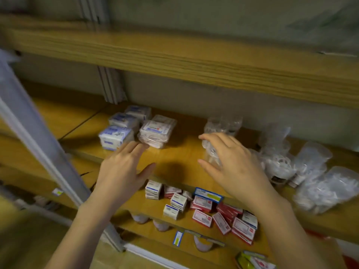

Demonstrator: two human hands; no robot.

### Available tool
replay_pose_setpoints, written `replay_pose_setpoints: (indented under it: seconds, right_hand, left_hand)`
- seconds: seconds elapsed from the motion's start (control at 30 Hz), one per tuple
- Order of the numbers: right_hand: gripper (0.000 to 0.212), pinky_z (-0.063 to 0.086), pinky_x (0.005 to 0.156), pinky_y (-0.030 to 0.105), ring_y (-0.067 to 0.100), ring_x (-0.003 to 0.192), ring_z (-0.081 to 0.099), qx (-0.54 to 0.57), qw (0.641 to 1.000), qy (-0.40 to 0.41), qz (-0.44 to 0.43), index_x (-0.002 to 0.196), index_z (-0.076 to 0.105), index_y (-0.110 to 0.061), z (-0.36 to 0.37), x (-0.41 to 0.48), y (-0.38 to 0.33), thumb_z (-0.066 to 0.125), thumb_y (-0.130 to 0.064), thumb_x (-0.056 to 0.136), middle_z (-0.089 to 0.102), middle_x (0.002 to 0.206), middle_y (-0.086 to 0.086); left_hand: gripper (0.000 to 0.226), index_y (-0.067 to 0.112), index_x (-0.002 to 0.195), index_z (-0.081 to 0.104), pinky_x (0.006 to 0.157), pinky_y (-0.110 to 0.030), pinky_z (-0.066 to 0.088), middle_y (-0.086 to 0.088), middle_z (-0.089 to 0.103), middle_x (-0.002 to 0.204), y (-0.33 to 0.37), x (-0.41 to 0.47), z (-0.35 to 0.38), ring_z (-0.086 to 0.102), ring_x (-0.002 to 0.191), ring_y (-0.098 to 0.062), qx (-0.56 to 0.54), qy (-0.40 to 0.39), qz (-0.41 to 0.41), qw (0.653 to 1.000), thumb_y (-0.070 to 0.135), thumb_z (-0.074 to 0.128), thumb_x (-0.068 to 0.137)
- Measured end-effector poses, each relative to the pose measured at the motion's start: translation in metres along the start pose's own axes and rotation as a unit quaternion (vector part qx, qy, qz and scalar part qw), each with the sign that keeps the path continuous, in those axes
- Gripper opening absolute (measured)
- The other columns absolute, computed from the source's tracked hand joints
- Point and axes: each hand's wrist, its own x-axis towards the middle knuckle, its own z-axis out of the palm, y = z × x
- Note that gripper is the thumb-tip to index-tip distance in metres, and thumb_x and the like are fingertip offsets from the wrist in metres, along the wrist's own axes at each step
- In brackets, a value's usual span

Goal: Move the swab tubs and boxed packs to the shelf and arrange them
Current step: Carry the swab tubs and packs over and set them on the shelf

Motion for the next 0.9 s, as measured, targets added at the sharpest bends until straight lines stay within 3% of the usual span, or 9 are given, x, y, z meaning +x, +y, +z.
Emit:
replay_pose_setpoints:
  seconds: [0.2,0.3,0.43,0.6,0.77,0.9]
  right_hand:
    - [0.044,0.041,0.086,0.028,0.010,0.118,0.043,0.029,0.994,-0.053,-0.093,0.131,0.037,-0.034,0.026,0.031,-0.050,0.049,-0.044,0.089,0.044,0.129,-0.014]
    - [0.043,0.040,0.091,0.026,0.007,0.121,0.040,0.048,0.986,-0.079,-0.136,0.130,0.034,-0.037,0.040,0.048,-0.084,0.047,-0.045,0.090,0.042,0.130,-0.016]
    - [0.042,0.041,0.092,0.027,0.008,0.119,0.041,0.073,0.974,-0.093,-0.192,0.131,0.034,-0.035,0.060,0.069,-0.138,0.045,-0.045,0.092,0.044,0.128,-0.015]
    - [0.042,0.044,0.093,0.030,0.009,0.119,0.042,0.113,0.961,-0.097,-0.235,0.132,0.035,-0.034,0.095,0.101,-0.219,0.047,-0.041,0.092,0.043,0.129,-0.014]
    - [0.041,0.042,0.096,0.027,0.007,0.121,0.041,0.133,0.952,-0.100,-0.258,0.131,0.036,-0.033,0.134,0.130,-0.300,0.047,-0.042,0.092,0.043,0.130,-0.014]
    - [0.041,0.040,0.091,0.025,0.007,0.119,0.043,0.149,0.953,-0.090,-0.248,0.131,0.036,-0.034,0.167,0.156,-0.359,0.046,-0.043,0.092,0.043,0.130,-0.015]
  left_hand:
    - [0.042,0.012,0.109,0.062,0.063,-0.034,0.054,-0.004,0.067,0.099,-0.039,-0.031,-0.028,0.065,0.090,-0.027,0.044,0.012,-0.075,0.996,0.041,0.066,0.078]
    - [0.043,0.013,0.109,0.061,0.066,-0.034,0.054,-0.003,0.066,0.102,-0.064,-0.052,-0.044,0.065,0.092,-0.026,0.056,0.025,-0.117,0.991,0.044,0.059,0.081]
    - [0.041,0.011,0.107,0.062,0.062,-0.033,0.053,-0.005,0.067,0.099,-0.108,-0.083,-0.062,0.066,0.089,-0.027,0.074,0.035,-0.176,0.981,0.032,0.072,0.073]
    - [0.041,0.013,0.103,0.063,0.053,-0.030,0.051,-0.003,0.067,0.092,-0.179,-0.115,-0.089,0.066,0.079,-0.025,0.101,0.045,-0.249,0.962,0.031,0.077,0.069]
    - [0.047,0.020,0.111,0.059,0.056,-0.028,0.051,0.000,0.067,0.100,-0.261,-0.135,-0.112,0.065,0.084,-0.021,0.153,0.006,-0.261,0.953,0.043,0.071,0.072]
    - [0.046,0.020,0.108,0.060,0.051,-0.025,0.050,0.002,0.066,0.093,-0.323,-0.149,-0.127,0.065,0.076,-0.018,0.183,-0.015,-0.262,0.948,0.046,0.070,0.071]
